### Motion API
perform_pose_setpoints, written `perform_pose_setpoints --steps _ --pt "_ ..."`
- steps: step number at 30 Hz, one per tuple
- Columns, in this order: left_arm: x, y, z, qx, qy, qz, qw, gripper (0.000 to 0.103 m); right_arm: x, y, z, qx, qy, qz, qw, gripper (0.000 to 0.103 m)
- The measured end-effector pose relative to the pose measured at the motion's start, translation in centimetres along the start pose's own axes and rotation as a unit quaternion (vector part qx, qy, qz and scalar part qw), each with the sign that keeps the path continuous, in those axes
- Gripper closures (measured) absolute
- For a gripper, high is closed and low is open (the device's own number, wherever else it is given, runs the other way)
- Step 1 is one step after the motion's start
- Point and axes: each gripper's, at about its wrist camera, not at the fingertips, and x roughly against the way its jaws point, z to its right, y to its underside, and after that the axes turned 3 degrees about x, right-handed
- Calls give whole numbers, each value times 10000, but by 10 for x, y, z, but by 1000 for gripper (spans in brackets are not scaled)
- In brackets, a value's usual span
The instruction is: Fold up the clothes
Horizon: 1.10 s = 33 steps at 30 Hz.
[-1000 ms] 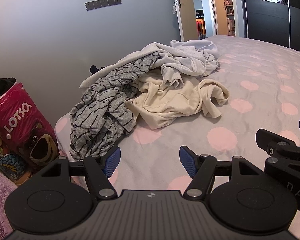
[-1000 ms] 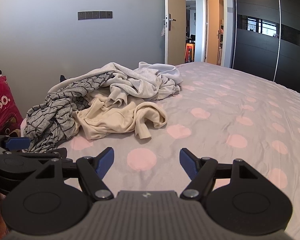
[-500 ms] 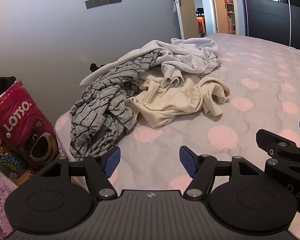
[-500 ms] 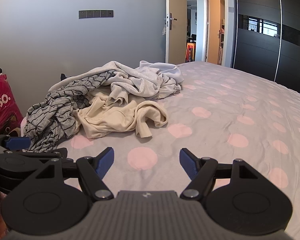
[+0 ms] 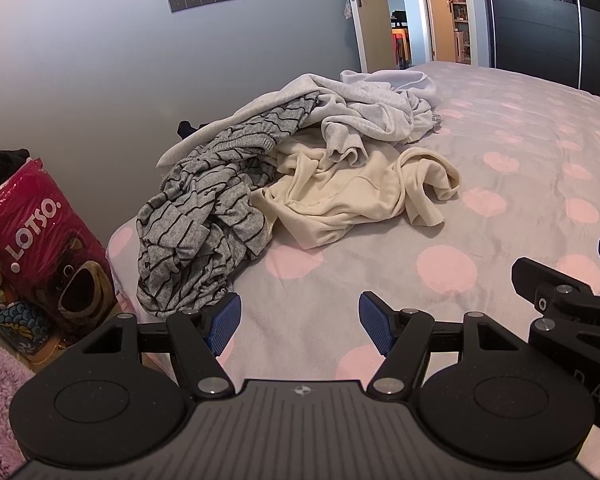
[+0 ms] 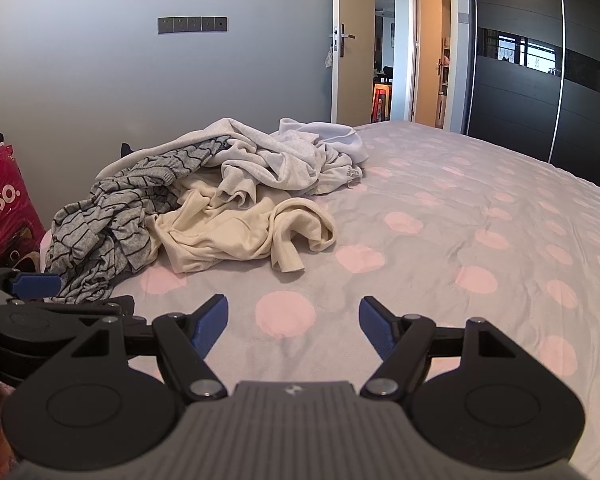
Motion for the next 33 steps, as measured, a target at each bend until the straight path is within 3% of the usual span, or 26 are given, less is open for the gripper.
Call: perform_pose_setpoints --steps 11,17,27,33 --pt "-9 -2 0 27 90 -94 9999 39 -6 2 1 11 -14 -90 10000 28" --pt "-23 -16 1 17 283 -231 9993 45 -18 0 3 179 -35 -187 9997 29" --pt "-71 -48 0 -521 819 -707 9928 56 -67 -20 19 199 -95 -458 9987 36" --pt "-110 -79 -11 -684 940 -487 9920 58 -109 -40 17 456 -256 -510 9973 36"
